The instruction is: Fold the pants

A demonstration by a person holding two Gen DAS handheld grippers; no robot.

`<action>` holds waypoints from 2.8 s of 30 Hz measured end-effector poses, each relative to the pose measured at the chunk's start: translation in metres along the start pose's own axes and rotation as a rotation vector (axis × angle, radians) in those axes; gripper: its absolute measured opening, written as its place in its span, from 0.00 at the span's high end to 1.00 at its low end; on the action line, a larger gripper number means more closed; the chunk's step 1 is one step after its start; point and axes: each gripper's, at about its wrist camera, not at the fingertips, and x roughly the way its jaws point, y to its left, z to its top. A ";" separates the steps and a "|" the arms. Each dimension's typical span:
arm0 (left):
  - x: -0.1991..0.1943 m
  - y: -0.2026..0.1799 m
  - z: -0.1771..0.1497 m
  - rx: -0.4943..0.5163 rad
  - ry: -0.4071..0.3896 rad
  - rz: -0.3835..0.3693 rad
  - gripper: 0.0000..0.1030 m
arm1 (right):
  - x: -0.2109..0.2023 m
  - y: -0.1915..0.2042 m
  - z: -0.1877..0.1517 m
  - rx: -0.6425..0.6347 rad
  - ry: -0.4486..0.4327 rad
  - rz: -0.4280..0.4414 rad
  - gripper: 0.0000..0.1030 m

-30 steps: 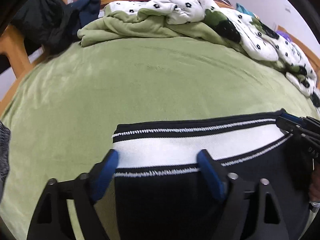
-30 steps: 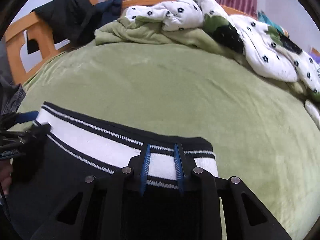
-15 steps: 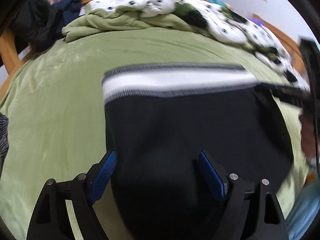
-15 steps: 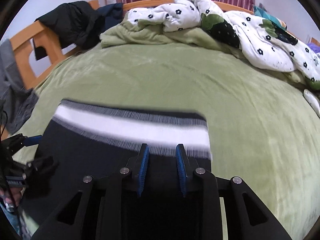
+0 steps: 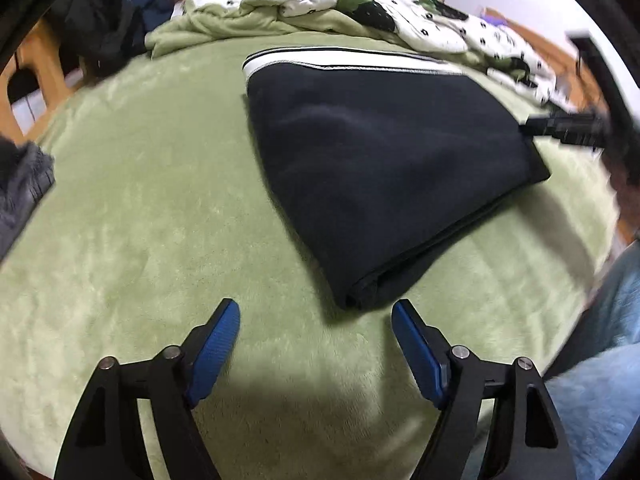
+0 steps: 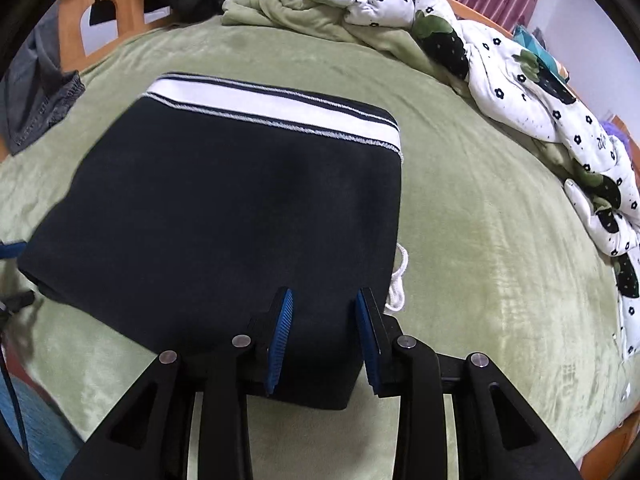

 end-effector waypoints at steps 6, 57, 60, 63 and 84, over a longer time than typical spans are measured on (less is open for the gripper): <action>0.001 -0.029 0.020 0.048 -0.116 0.136 0.83 | -0.008 0.006 -0.001 -0.018 -0.029 -0.040 0.69; 0.141 0.092 0.159 -0.434 0.006 -0.320 0.27 | 0.131 -0.099 0.079 0.404 -0.001 0.385 0.21; 0.139 0.082 0.164 -0.391 -0.008 -0.330 0.50 | 0.134 -0.098 0.081 0.417 -0.001 0.468 0.37; 0.125 0.083 0.171 -0.395 -0.062 -0.364 0.71 | 0.119 -0.095 0.091 0.371 -0.031 0.435 0.53; 0.101 0.079 0.226 -0.265 -0.182 -0.071 0.43 | 0.093 -0.106 0.117 0.293 -0.225 0.198 0.64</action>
